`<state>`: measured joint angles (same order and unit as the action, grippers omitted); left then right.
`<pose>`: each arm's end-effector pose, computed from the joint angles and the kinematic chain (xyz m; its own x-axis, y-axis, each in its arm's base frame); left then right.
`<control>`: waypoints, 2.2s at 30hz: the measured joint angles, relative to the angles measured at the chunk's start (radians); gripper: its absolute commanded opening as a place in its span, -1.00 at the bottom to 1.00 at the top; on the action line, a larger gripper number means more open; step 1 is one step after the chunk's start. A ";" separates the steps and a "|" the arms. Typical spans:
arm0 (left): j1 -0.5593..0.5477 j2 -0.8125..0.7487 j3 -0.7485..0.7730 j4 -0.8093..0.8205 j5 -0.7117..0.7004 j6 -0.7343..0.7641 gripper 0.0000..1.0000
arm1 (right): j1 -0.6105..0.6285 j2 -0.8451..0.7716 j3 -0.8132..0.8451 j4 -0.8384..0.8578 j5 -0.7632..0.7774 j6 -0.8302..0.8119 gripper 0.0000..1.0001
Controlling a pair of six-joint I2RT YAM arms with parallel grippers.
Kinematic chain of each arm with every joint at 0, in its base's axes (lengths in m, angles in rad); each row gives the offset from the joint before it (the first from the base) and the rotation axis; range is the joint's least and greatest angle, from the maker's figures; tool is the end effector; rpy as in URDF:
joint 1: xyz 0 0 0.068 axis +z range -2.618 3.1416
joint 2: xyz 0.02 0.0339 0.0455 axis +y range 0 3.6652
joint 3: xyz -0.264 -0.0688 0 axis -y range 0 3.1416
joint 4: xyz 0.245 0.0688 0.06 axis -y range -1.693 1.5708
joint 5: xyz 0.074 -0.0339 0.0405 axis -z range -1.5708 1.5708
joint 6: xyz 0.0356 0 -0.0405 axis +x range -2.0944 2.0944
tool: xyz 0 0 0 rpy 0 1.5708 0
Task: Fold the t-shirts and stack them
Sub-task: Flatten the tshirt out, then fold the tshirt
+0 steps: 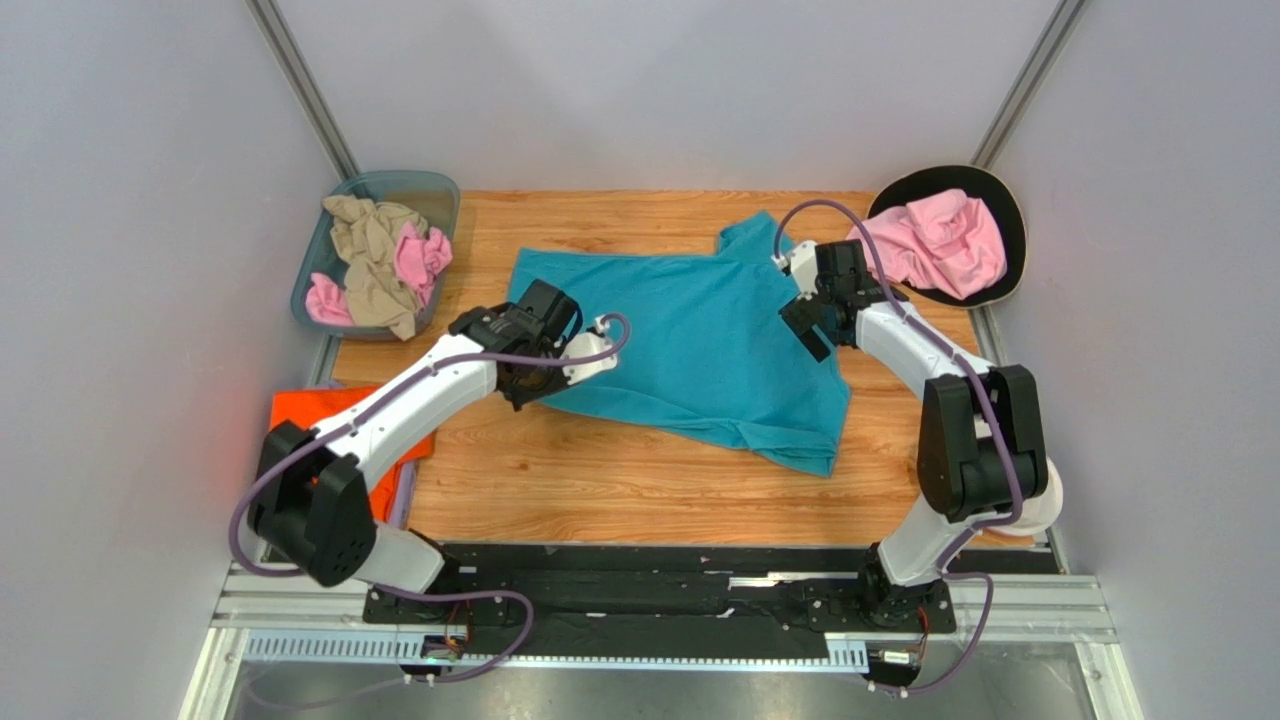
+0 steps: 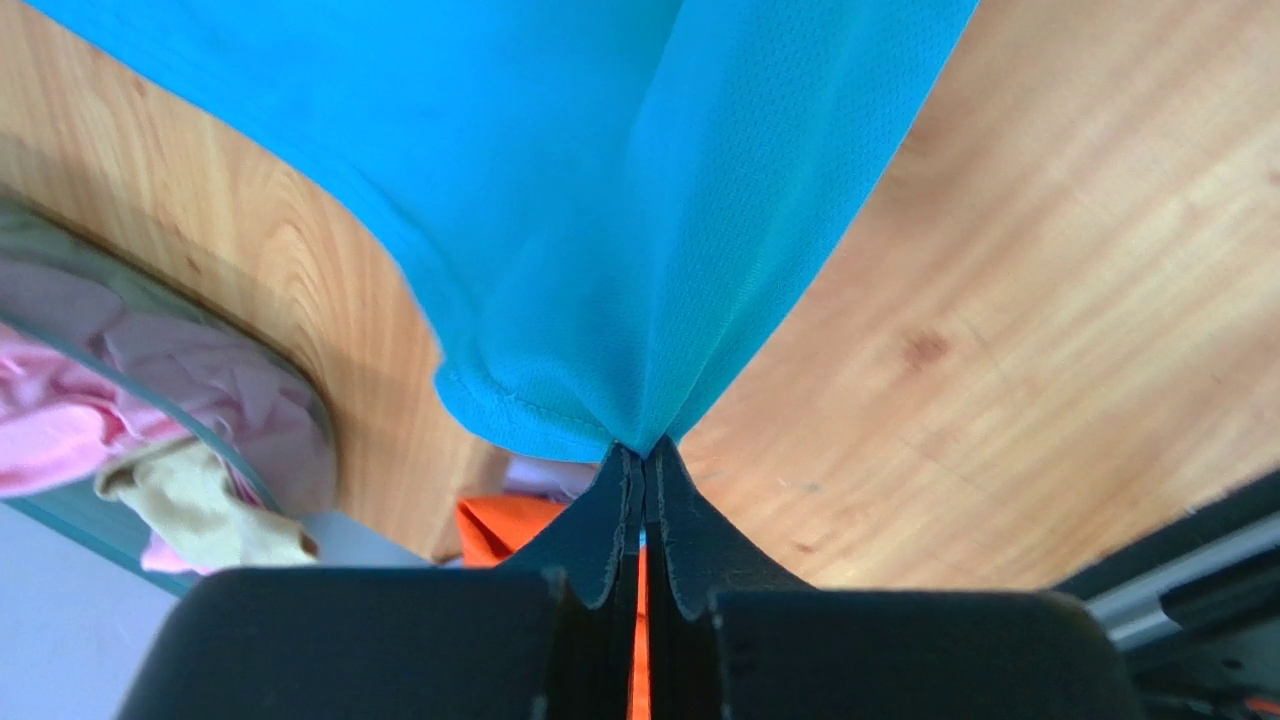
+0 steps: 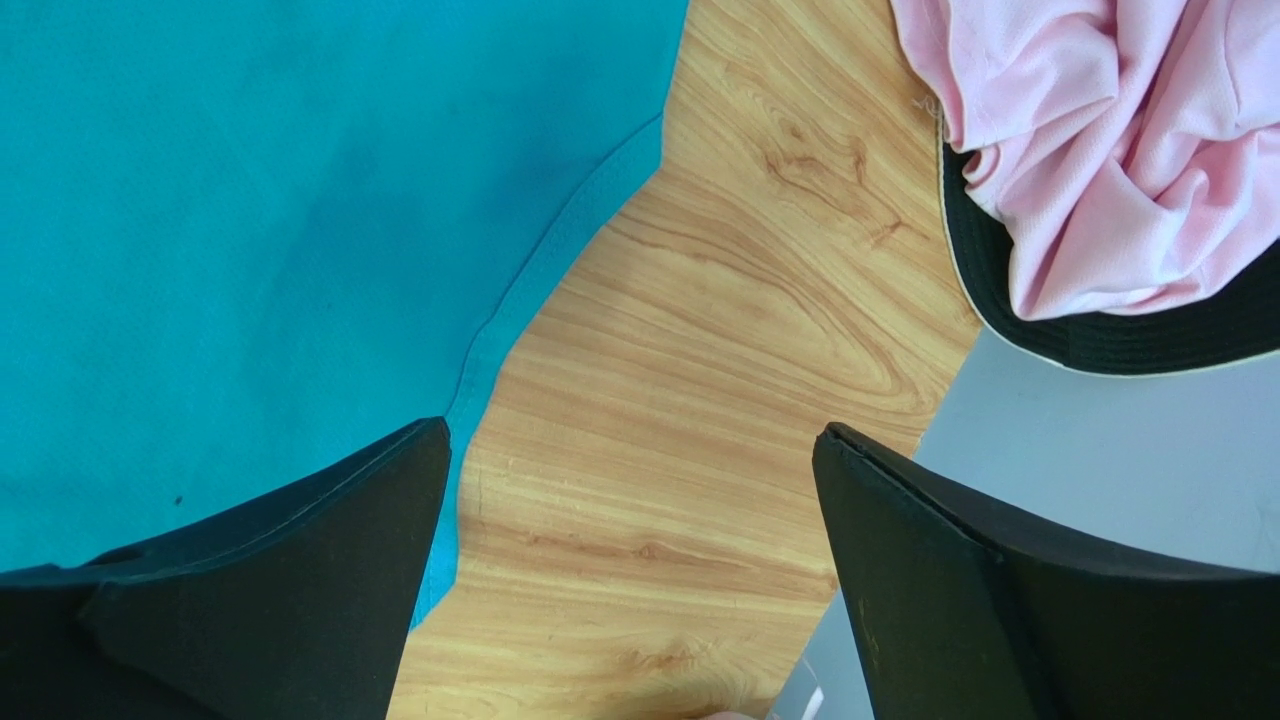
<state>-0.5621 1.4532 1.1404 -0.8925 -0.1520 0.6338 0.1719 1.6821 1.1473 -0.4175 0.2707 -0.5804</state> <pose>0.2395 -0.1445 0.2554 -0.3519 0.9135 -0.2042 0.8556 0.4024 0.3256 0.3499 0.0511 0.2144 -0.6647 -0.6517 -0.3654 -0.4503 0.7397 -0.5001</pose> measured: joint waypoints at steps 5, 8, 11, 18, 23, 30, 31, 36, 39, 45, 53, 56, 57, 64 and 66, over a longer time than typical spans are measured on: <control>-0.047 -0.128 -0.090 -0.052 -0.013 -0.055 -1.00 | 0.000 -0.061 -0.022 -0.055 -0.014 -0.001 0.94; -0.065 -0.170 -0.138 -0.069 -0.011 -0.080 -1.00 | 0.000 -0.107 -0.022 -0.125 -0.064 -0.005 0.93; -0.073 -0.177 -0.182 -0.070 -0.008 -0.099 -1.00 | 0.002 -0.172 -0.023 -0.230 -0.144 -0.012 0.90; -0.076 -0.126 -0.227 -0.044 -0.007 -0.113 -1.00 | 0.029 -0.386 -0.148 -0.385 -0.296 -0.030 0.83; -0.077 -0.075 -0.232 -0.009 -0.007 -0.113 -1.00 | 0.075 -0.481 -0.281 -0.471 -0.353 -0.061 0.67; -0.077 -0.032 -0.233 0.019 -0.007 -0.115 -1.00 | 0.129 -0.503 -0.399 -0.474 -0.360 -0.071 0.52; -0.077 -0.031 -0.233 0.020 -0.007 -0.115 -1.00 | 0.129 -0.503 -0.401 -0.469 -0.360 -0.071 0.52; -0.077 -0.028 -0.233 0.024 -0.008 -0.116 -1.00 | 0.129 -0.486 -0.402 -0.420 -0.360 -0.071 0.42; -0.077 -0.023 -0.235 0.032 -0.008 -0.116 -1.00 | 0.129 -0.447 -0.402 -0.392 -0.359 -0.072 0.33; -0.077 -0.013 -0.245 0.044 -0.013 -0.116 -1.00 | 0.129 -0.371 -0.402 -0.338 -0.355 -0.080 0.21; -0.077 0.005 -0.246 0.050 -0.015 -0.116 -1.00 | 0.129 -0.330 -0.402 -0.297 -0.350 -0.090 0.06; -0.077 0.010 -0.246 0.052 -0.015 -0.116 -1.00 | 0.129 -0.328 -0.402 -0.295 -0.350 -0.094 0.05; -0.077 0.010 -0.246 0.053 -0.015 -0.116 -1.00 | 0.129 -0.328 -0.402 -0.294 -0.349 -0.095 0.05; -0.077 0.012 -0.253 0.058 -0.015 -0.116 -1.00 | 0.129 -0.342 -0.402 -0.301 -0.350 -0.098 0.07; -0.077 0.014 -0.258 0.060 -0.016 -0.116 -1.00 | 0.129 -0.357 -0.402 -0.304 -0.350 -0.098 0.08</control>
<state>-0.6392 1.4677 0.8825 -0.8326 -0.1677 0.5175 0.3004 1.3254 0.7452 -0.7216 -0.0792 -0.6781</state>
